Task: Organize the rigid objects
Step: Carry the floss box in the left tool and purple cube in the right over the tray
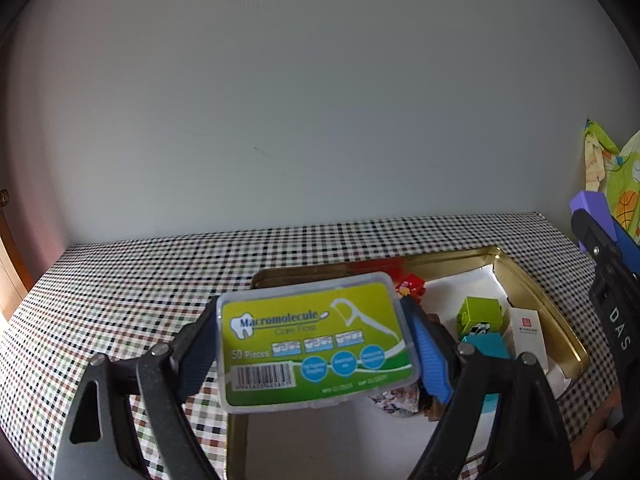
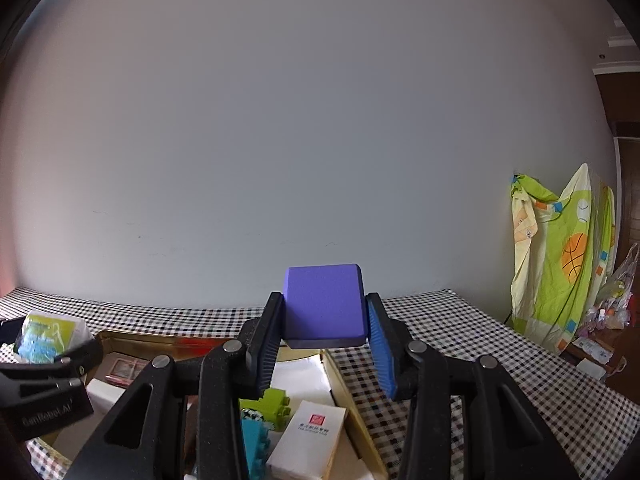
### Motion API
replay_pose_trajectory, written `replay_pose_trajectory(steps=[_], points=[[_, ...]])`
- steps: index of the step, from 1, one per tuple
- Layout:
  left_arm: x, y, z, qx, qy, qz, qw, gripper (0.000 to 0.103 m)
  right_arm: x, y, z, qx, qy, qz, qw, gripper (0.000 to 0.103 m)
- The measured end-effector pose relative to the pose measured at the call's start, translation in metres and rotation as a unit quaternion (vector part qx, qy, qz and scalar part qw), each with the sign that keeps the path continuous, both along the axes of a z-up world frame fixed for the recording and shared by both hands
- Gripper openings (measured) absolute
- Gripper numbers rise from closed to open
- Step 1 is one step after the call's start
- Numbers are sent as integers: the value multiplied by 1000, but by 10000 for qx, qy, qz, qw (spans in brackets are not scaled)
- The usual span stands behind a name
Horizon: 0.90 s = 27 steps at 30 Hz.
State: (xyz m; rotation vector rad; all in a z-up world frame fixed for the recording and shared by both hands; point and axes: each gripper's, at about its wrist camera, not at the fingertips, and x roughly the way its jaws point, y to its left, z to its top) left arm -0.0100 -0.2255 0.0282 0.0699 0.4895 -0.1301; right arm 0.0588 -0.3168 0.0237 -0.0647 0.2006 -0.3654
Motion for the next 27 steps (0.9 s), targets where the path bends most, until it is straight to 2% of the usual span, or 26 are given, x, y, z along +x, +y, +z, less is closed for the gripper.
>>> replay_pose_trajectory(steps=[27], points=[[17,-9,-12,54,275,-57,9996,85,33,-7,1,148,173,97,9997,43]])
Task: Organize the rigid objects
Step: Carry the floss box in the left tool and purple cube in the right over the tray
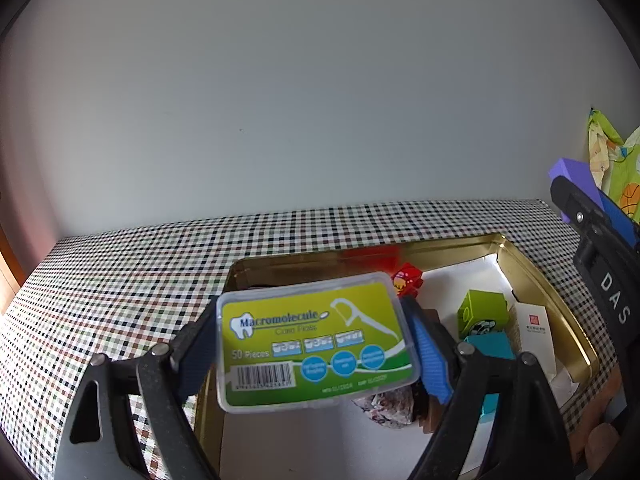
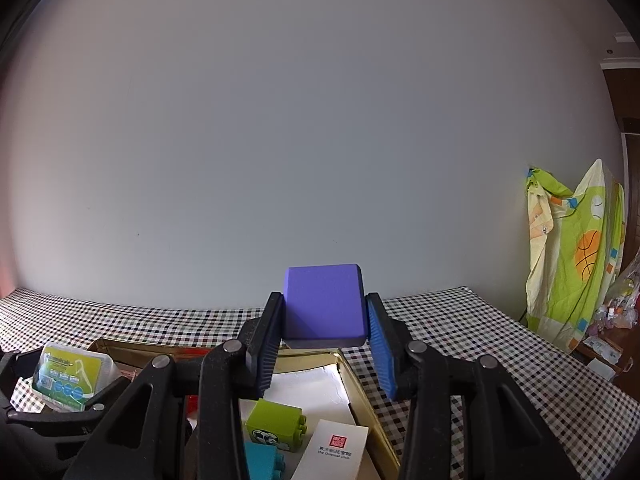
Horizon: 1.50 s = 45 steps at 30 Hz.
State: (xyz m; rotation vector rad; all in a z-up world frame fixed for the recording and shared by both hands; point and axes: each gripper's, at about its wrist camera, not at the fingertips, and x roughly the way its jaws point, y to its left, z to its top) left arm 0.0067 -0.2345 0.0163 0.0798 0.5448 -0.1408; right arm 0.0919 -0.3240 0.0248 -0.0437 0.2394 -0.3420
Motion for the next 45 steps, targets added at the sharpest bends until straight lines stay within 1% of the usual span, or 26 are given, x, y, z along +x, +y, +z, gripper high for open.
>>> replay_pose_trajectory(steps=[16,20,26,29,36,42,45], points=[[7,-1,-6,67,119,-65,9999,85,12,2,-4,130,269,143,9995,43],[10,0,-7,103,179,-64,9998,85,21,3,-7,220,501,231,9982,43],[12,-4,-9,285,334,-85,9990,85,35,1,-14,403,910,354,9944,43],[15,-6,-10,337,429,-89,9985,85,42,0,-19,408,1120,359,9922,43],[19,-11,-12,500,533,-144,9972,85,50,1,-22,443,1414,426,9880,43],[27,-13,-15,442,680,-217,9965,85,58,1,-24,478,1655,531,9836,43],[30,-16,-16,487,724,-246,9959,85,64,1,-26,478,1819,585,9804,43]])
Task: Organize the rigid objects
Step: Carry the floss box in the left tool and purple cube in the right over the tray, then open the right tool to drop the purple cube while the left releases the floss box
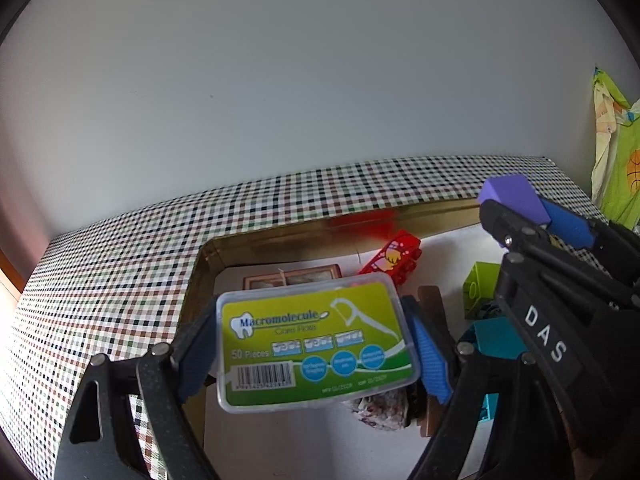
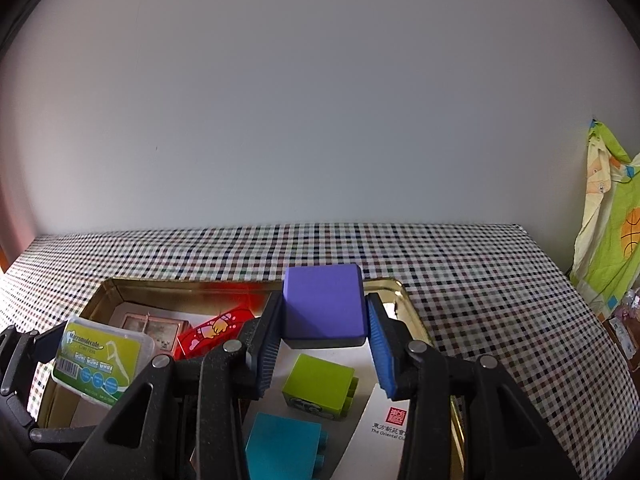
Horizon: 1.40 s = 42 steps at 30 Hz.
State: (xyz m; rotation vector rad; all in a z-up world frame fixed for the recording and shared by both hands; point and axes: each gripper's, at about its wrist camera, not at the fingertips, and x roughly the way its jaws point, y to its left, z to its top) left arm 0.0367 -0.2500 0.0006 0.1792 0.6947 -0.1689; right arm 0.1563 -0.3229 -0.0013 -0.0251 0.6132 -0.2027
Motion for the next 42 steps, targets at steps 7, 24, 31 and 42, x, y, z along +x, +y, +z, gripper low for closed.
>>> replay_pose_trajectory(steps=[7,24,31,42], points=[[9,-1,0,-15,146,-59,9999,85,7,3,-3,-48,254,51,9997,44],[14,-16,-5,21,307,-245,9992,86,26,2,-13,117,927,317,9951,44],[5,-14,0,-326,291,-520,9977,103,13,-5,-6,454,562,425,9965,78],[-15,-6,10,-680,-1,-625,9957,102,-34,-26,5,1094,-684,-63,9916,78]])
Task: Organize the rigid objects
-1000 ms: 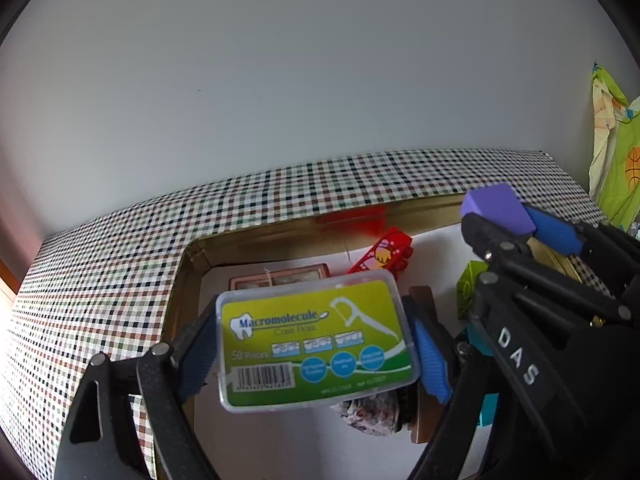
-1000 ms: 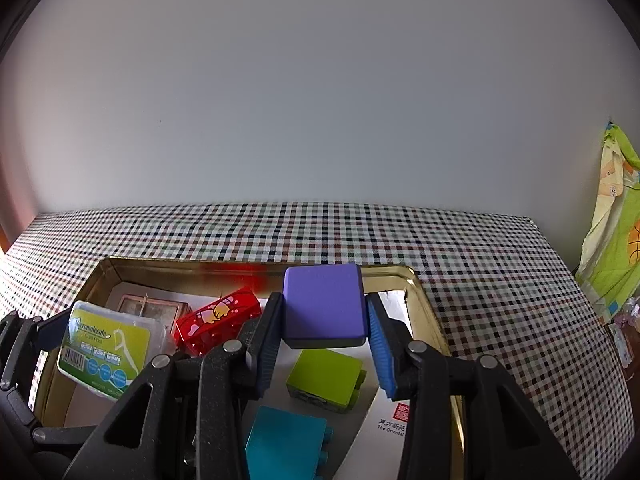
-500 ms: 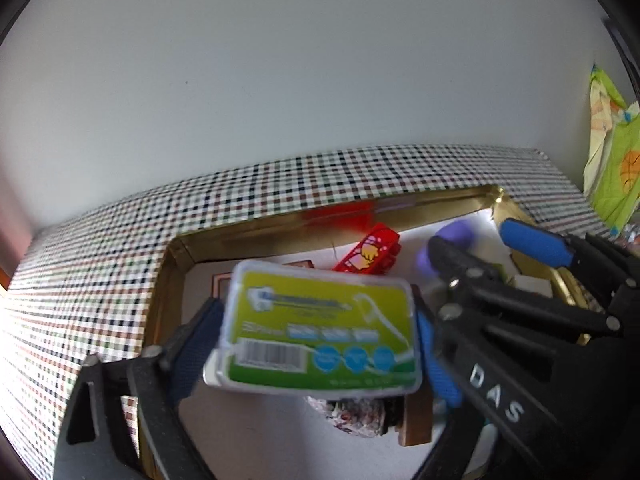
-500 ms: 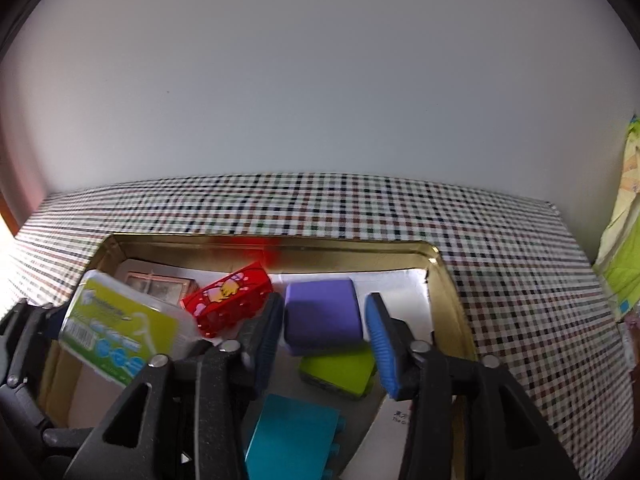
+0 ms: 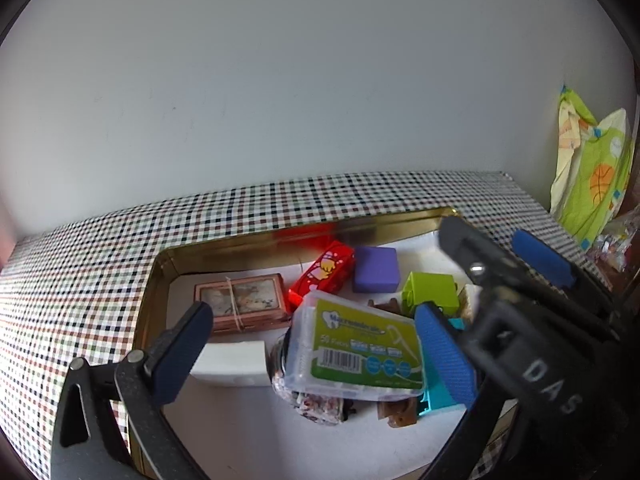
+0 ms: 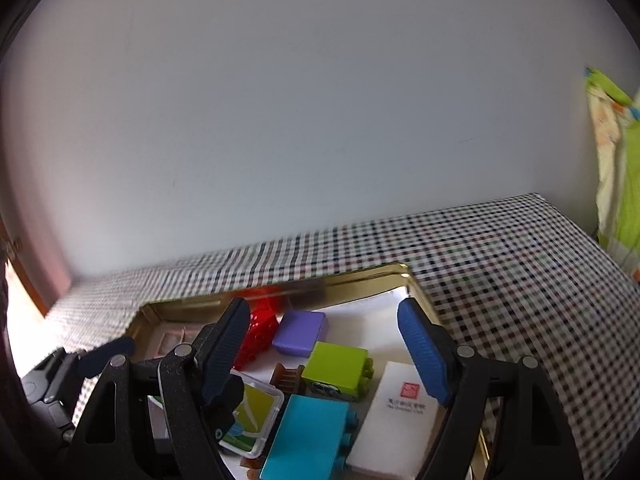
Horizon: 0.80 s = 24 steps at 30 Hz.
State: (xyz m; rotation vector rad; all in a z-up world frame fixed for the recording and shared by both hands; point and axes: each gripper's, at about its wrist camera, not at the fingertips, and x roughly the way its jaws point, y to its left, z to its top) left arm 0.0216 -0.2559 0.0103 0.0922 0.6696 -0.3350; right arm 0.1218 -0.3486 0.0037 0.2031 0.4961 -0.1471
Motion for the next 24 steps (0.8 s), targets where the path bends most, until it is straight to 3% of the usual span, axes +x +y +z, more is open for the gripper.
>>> replay_pose_trajectory(steps=[5,9,16,21,24], points=[[-4,15,1,-242,-74,185,9995,103,-14,-6,2,-72,-255,-382,9989,78],[-11,21,1,-198,-307,286,9989,103,-21,-7,-1,54,-288,-490,9984,78],[-14,33,0,-265,-492,538,9970,103,-32,6,1,-477,-567,-702,9948,78],[-32,45,3,65,-1265,955,9873,103,-39,10,5,-673,-877,-768,9909,78],[-39,54,3,69,-1450,1015,9842,103,-43,14,8,-763,-1116,-742,9880,78]])
